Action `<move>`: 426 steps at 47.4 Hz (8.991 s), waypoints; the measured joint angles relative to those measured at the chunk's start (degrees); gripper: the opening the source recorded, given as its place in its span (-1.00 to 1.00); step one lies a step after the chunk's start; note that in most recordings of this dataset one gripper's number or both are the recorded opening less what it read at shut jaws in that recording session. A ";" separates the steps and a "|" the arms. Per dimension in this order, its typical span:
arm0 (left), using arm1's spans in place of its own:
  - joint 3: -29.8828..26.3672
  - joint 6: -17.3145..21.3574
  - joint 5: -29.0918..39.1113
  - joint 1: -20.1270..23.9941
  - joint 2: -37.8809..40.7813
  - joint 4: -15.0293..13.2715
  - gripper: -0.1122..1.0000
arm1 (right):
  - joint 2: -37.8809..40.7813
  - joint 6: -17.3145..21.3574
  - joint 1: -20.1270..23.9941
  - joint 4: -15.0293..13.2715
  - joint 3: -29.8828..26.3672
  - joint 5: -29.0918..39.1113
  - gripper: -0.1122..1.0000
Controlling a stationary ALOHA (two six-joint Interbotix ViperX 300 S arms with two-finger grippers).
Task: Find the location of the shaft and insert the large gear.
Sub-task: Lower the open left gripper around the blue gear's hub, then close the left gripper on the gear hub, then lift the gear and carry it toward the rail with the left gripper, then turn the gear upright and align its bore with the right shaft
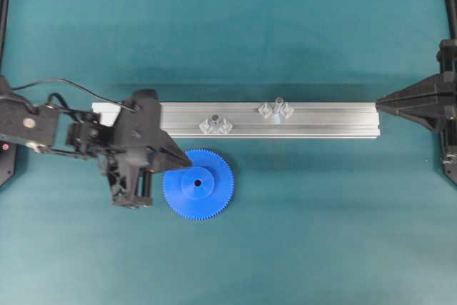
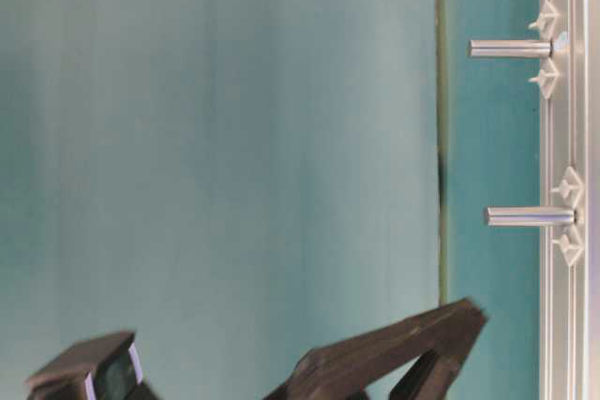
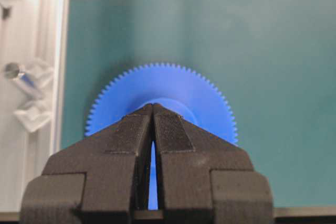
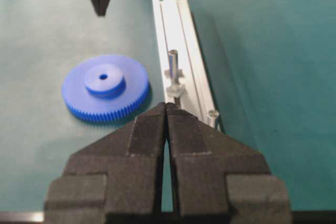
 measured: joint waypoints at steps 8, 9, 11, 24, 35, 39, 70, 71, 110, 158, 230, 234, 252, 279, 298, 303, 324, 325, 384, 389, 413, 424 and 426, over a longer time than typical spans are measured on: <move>-2.99 0.00 2.64 -0.35 3.60 0.00 -0.78 | 0.00 0.18 0.00 0.00 0.35 0.00 -0.78; -3.43 0.00 3.08 -0.26 3.87 0.00 -0.78 | 0.00 0.18 0.00 0.00 0.44 0.00 -0.78; -4.22 -0.09 4.31 -0.26 4.75 0.00 -0.78 | 0.00 0.26 0.00 0.00 0.44 0.00 -0.78; -9.05 -0.26 12.30 -0.26 8.61 0.00 -0.78 | 0.00 0.26 0.00 0.00 0.53 0.00 -0.78; -12.04 -0.18 16.88 -0.53 10.99 0.00 -0.78 | 0.00 0.26 0.00 0.00 0.70 0.00 -0.78; -13.36 -0.09 19.25 -0.79 11.78 0.00 -0.78 | 0.00 0.26 0.00 0.00 0.70 0.09 -0.78; -23.55 0.53 35.51 -1.32 19.07 -0.09 -0.78 | 0.00 0.26 0.00 0.00 1.14 0.00 -0.78; -23.64 0.53 35.60 -1.41 19.16 0.00 -0.78 | 0.00 0.26 0.00 0.00 1.23 0.09 -0.78; -24.61 1.23 38.32 -1.58 19.78 0.00 -0.78 | -0.09 0.26 0.00 0.00 1.76 0.00 -0.78; -25.84 2.11 38.32 -1.58 22.68 0.18 0.88 | -0.09 1.41 0.00 0.09 1.85 0.09 -0.78; -25.84 1.93 37.53 -1.58 25.05 0.18 0.66 | -0.18 1.49 0.00 0.09 1.85 0.00 -0.78; -25.93 2.02 37.71 -1.58 25.05 0.18 0.47 | -0.09 1.49 -0.09 0.09 2.02 0.09 -0.78; -26.10 2.11 38.76 -1.58 25.14 0.18 0.47 | -0.09 1.49 0.00 0.09 2.02 0.09 -0.78; -27.51 2.64 39.55 -1.58 25.22 0.18 0.47 | -0.18 1.49 0.00 0.00 2.11 0.00 -0.78; -32.70 4.75 45.35 -1.58 25.22 0.18 0.47 | -0.09 1.41 0.00 0.09 2.11 0.09 -0.78; -34.80 5.89 47.02 -1.58 25.22 0.18 0.47 | -0.18 1.49 -0.09 0.00 2.11 0.09 -0.78; -41.04 8.79 51.77 -0.35 25.22 0.18 0.47 | -0.53 1.41 0.00 0.09 2.11 0.09 -0.78; -41.31 8.96 52.12 -0.09 25.22 0.18 0.47 | -0.53 1.41 0.00 0.09 2.11 0.09 -0.78; -62.40 19.07 66.71 8.26 31.03 0.35 0.47 | -1.23 1.41 0.00 0.09 2.11 0.09 -0.78; -65.30 19.78 68.38 8.88 32.34 0.35 0.47 | -1.23 1.49 0.00 0.00 2.11 0.09 -0.78; -72.07 21.71 69.52 11.07 37.35 0.35 0.47 | -1.23 1.49 -0.09 0.09 2.29 0.09 -0.78; -72.42 22.06 69.61 12.04 37.44 0.44 0.47 | -1.32 1.49 0.00 0.09 2.29 0.09 -0.78; -72.42 22.06 69.52 12.13 37.62 0.35 0.47 | -1.32 1.49 0.00 0.00 2.29 0.00 -0.78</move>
